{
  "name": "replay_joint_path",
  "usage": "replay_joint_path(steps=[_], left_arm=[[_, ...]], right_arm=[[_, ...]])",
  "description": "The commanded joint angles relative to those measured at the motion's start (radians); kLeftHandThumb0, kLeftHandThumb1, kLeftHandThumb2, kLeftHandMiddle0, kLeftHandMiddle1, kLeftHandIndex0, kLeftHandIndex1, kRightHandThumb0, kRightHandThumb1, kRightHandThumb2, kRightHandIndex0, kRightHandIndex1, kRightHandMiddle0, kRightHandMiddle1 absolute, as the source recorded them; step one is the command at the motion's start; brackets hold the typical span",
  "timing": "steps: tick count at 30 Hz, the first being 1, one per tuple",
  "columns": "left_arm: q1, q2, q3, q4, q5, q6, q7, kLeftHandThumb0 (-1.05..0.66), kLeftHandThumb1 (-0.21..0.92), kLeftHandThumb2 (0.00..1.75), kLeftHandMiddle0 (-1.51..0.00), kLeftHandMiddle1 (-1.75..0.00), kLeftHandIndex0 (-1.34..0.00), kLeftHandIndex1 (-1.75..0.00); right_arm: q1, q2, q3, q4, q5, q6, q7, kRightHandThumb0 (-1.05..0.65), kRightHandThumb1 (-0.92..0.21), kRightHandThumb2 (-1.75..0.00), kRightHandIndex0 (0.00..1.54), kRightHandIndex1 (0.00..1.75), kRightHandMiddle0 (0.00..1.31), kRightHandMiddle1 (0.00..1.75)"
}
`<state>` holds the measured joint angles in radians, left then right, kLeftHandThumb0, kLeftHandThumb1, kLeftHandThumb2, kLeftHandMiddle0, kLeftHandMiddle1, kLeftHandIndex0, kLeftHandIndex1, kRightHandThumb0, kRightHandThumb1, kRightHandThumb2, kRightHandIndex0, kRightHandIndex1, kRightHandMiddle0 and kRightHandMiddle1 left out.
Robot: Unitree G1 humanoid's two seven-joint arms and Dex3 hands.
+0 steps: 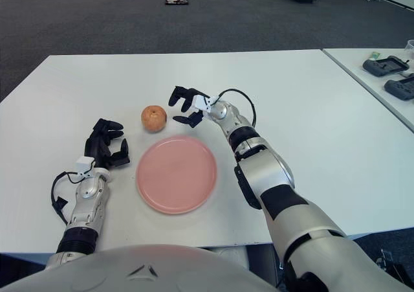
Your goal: Put the apple into the plate.
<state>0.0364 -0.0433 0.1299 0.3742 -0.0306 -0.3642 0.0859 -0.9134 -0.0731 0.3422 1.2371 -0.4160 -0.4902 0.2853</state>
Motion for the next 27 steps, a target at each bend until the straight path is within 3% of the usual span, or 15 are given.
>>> replay_joint_path(steps=[1, 5, 11, 17, 25, 27], left_arm=[[0.043, -0.011, 0.001, 0.047, -0.008, 0.044, 0.003, -0.01, 0.21, 1.46, -0.67, -1.75, -0.49, -1.74], [0.046, -0.014, 0.002, 0.044, -0.01, 0.041, 0.005, -0.01, 0.21, 1.45, -0.66, -1.75, -0.48, -1.74], [0.046, -0.013, 0.008, 0.046, -0.016, 0.045, 0.003, -0.01, 0.25, 1.41, -0.63, -1.75, -0.45, -1.75], [0.044, -0.007, 0.012, 0.047, -0.002, 0.023, 0.013, -0.01, 0.32, 1.33, -0.58, -1.75, -0.39, -1.75], [0.035, 0.011, 0.011, 0.049, 0.031, 0.002, 0.041, -0.01, 0.3, 1.35, -0.61, -1.75, -0.4, -1.75], [0.027, 0.017, 0.014, 0.051, 0.035, 0.0, 0.045, -0.01, 0.29, 1.37, -0.62, -1.75, -0.41, -1.75]], right_arm=[[-0.029, 0.001, 0.026, -0.021, -0.026, -0.046, -0.008, -0.85, -0.55, -0.89, 0.0, 0.25, 0.0, 0.74], [-0.035, -0.004, 0.039, -0.02, -0.038, -0.079, -0.01, -0.87, -0.56, -0.88, 0.0, 0.06, 0.0, 0.59], [-0.038, -0.002, 0.048, -0.015, -0.047, -0.1, -0.019, -0.89, -0.53, -0.86, 0.0, 0.01, 0.0, 0.53], [-0.017, -0.006, 0.05, -0.022, -0.051, -0.105, -0.049, -0.91, -0.54, -0.86, 0.0, 0.0, 0.0, 0.5], [0.049, -0.028, 0.03, -0.07, -0.039, -0.104, -0.142, -0.73, -0.64, -0.91, 0.03, 0.02, 0.0, 0.52], [0.085, -0.041, 0.019, -0.103, -0.039, -0.11, -0.198, -0.68, -0.66, -0.93, 0.01, 0.2, 0.0, 0.6]])
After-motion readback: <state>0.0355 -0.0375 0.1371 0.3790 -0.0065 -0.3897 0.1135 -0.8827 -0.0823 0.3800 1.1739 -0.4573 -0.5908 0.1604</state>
